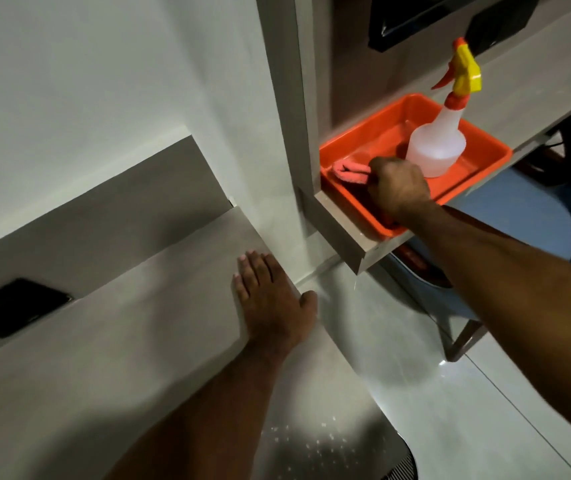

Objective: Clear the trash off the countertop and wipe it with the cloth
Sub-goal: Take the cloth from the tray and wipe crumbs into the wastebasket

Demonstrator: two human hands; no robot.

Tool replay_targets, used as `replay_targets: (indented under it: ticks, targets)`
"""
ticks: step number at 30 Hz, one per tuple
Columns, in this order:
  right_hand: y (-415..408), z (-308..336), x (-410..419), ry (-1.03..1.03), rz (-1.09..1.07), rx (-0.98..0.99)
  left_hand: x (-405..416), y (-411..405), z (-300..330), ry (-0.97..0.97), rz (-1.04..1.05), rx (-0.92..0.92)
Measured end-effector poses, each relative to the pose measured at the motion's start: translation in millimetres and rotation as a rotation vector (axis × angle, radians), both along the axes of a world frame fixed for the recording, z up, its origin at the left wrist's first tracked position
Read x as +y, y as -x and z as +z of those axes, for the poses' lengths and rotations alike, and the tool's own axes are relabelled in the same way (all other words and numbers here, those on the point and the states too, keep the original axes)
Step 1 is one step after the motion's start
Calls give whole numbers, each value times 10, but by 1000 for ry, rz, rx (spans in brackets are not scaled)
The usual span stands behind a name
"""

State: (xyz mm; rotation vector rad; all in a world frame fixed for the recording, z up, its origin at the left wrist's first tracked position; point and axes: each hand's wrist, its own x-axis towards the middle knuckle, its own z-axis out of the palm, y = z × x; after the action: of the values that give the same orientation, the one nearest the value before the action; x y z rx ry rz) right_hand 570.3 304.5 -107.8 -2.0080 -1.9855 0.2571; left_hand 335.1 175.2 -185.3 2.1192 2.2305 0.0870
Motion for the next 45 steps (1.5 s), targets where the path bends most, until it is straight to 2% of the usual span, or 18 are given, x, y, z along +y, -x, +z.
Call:
replay_targets:
  ticks: [4, 7, 11, 15, 17, 19, 22, 24, 25, 27, 30, 32, 35, 37, 38, 41, 45]
  targets:
    - [77, 183, -433, -519, 136, 29, -16, -14, 4, 10, 3, -26]
    - [244, 207, -1158, -662, 116, 102, -64, -26, 78, 67, -3, -52]
    - [283, -165, -2400, -402, -141, 369, -257, -93, 324, 2, -85, -107]
    - [90, -967, -3531, -149, -530, 724, -1019, -658, 373, -273, -211, -365]
    - [18, -1432, -3984, -11, -756, 961, -1674, -1038, 160, -371, -397, -480]
    - [-42, -1861, -4357, 140, -875, 1059, -2378, -1315, -184, -329, -609, -544]
    - [-121, -2574, -4878, 290, -944, 1025, -3292, -1400, -993, -5, -764, -425]
    - [-163, -3015, -5152, 362, -993, 916, -3654, -1229, -1558, 239, -672, -288]
    - [-181, -3230, -5266, 383, -998, 884, -3796, -1133, -1871, 291, -585, -255]
    - [-194, -3637, -5450, 399, -998, 817, -3975, -913, -2491, 347, -353, -233]
    - [-183, -4159, -5576, 414, -951, 696, -3987, -590, -3284, 599, 22, -180]
    - [-130, -4476, -5579, 427, -895, 683, -3882, -446, -3744, 721, 271, -256]
    - [-13, -4816, -5498, 443, -808, 773, -3651, -389, -4155, 861, 692, -611]
    - [56, -4949, -5440, 493, -788, 882, -3524, -427, -4261, 911, 905, -911]
    - [67, -4984, -5415, 509, -803, 924, -3481, -459, -4255, 923, 963, -996]
    - [-1, -4868, -5333, 507, -873, 927, -3393, -562, -4020, 910, 935, -1056]
    - [-138, -4183, -5222, 512, -788, 808, -3401, -617, -3255, 900, 923, -1062]
